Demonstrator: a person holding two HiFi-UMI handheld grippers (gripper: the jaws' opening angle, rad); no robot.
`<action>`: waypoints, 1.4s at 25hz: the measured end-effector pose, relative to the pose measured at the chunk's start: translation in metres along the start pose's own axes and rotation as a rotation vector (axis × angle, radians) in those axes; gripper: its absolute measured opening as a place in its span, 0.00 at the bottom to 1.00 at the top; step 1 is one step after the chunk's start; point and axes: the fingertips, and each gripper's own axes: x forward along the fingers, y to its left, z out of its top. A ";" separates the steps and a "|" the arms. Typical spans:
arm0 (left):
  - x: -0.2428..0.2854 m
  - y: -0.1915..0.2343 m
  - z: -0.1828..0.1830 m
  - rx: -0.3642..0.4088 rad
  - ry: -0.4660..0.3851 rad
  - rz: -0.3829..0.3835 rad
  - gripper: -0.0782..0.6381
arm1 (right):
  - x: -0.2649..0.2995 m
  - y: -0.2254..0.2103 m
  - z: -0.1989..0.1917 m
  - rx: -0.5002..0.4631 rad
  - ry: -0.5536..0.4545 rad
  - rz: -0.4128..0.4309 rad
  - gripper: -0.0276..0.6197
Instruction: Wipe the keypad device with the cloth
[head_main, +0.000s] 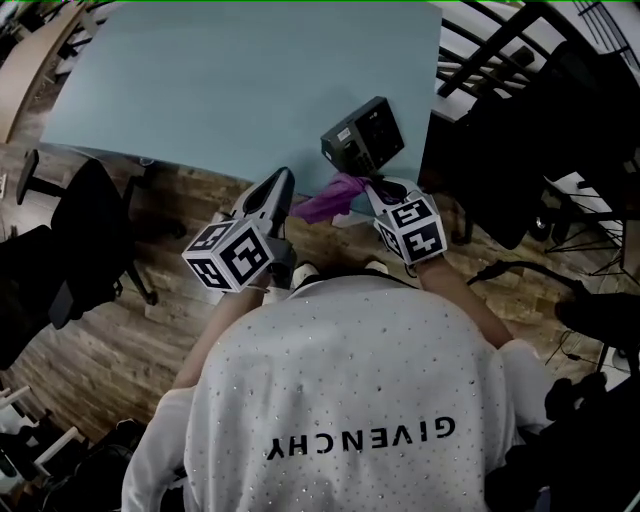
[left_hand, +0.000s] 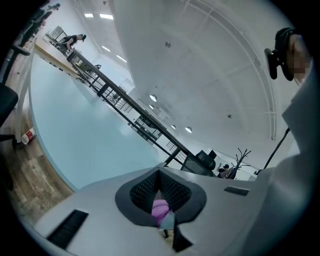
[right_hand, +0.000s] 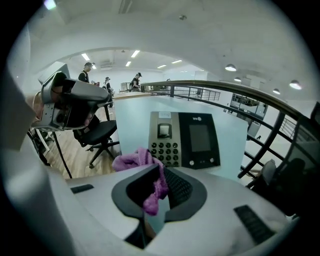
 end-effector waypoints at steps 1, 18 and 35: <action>0.003 -0.003 0.000 0.008 0.001 0.005 0.11 | -0.003 -0.007 -0.004 0.007 0.005 -0.011 0.09; 0.047 -0.108 0.054 0.177 -0.178 -0.066 0.11 | -0.139 -0.134 0.145 0.233 -0.637 0.130 0.09; 0.034 -0.204 0.022 0.198 -0.394 0.149 0.11 | -0.234 -0.181 0.167 0.083 -0.821 0.345 0.08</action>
